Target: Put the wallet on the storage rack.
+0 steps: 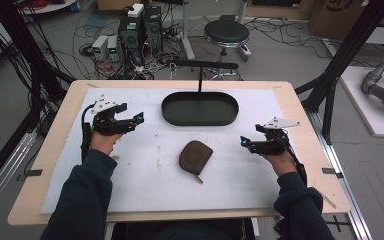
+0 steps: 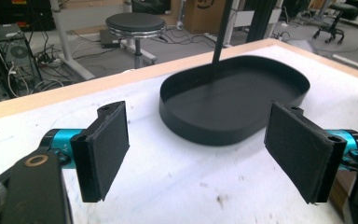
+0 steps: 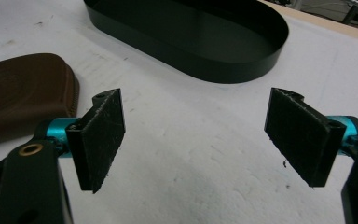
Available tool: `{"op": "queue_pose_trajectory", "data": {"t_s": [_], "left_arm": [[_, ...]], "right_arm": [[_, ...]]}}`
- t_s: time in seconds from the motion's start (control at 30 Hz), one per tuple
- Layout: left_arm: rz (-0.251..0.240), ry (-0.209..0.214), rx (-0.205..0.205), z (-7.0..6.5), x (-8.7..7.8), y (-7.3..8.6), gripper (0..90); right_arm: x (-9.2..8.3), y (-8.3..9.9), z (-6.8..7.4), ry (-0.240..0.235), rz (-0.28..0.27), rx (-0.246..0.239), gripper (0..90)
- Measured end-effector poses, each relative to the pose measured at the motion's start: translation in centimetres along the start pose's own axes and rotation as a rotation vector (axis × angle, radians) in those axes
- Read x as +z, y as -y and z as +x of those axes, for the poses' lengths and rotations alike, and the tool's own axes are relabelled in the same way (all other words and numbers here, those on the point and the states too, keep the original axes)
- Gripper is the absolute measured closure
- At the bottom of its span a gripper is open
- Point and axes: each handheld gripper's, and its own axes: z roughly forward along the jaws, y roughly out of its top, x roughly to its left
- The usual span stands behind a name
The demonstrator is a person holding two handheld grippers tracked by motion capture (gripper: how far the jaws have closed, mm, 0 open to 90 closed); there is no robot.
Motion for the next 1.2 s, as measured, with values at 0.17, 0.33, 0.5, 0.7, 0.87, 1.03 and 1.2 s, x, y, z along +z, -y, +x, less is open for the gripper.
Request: {"op": "queue_pose_trajectory", "data": {"t_s": [0.17,0.33,0.5,0.7,0.87,1.03,1.2], "left_arm": [[0.009,-0.009,0.012,0.1,-1.5,1.4,21.7],[0.025,-0.036,0.034,0.2,-2.5,2.5,21.7],[0.021,-0.058,0.038,0.2,-3.3,2.9,21.7],[0.053,-0.070,0.040,0.1,-3.6,3.8,22.3],[0.064,-0.070,0.034,0.3,-3.6,4.2,22.4],[0.073,-0.075,0.031,0.3,-3.8,4.5,23.0],[0.075,-0.054,0.021,0.3,-3.8,4.6,24.7]], "right_arm": [[0.3,-0.4,0.9,-0.029,-0.004,-0.001,20.5],[0.9,-0.9,2.1,-0.062,-0.007,0.014,20.6],[2.0,-1.3,4.2,-0.096,-0.003,0.009,21.5],[4.6,-1.5,7.7,-0.152,0.062,-0.007,27.3],[6.3,-1.4,10.3,-0.200,0.088,-0.010,30.2],[7.5,-1.3,12.0,-0.167,0.119,-0.072,29.2],[7.8,-1.4,11.6,-0.196,0.118,-0.121,32.2]]}}
